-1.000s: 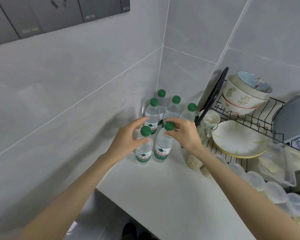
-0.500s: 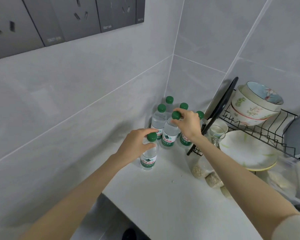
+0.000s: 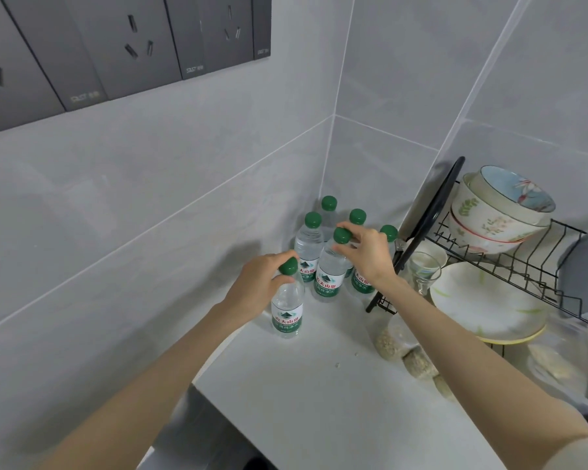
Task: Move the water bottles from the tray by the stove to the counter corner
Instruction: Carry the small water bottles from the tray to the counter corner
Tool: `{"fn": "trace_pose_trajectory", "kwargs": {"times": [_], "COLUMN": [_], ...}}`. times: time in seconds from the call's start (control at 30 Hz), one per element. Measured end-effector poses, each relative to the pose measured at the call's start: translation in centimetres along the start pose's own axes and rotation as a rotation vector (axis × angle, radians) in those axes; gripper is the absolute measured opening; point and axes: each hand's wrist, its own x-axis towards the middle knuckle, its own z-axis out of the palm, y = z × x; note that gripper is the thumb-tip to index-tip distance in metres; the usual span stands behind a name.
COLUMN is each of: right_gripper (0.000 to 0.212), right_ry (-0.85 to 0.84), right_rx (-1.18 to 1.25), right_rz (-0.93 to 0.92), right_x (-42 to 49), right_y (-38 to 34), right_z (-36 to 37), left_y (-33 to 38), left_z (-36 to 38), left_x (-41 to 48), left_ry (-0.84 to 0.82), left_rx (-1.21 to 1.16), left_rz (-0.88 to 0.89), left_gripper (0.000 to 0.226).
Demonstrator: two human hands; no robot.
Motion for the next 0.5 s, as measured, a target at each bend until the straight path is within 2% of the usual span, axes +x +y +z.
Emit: {"fn": "trace_pose_trajectory", "kwargs": {"times": [0.5], "right_gripper": [0.034], "right_ry": [-0.008], "right_rx": [0.012], "right_rz": [0.039], "right_x": [0.5], "right_y": [0.3], "right_z": [0.1], "left_y": [0.3], "left_z": [0.2], "left_x": [5.0], "left_ry": [0.084], "left_rx": [0.064], "left_rz": [-0.013], "left_gripper": [0.016]}}
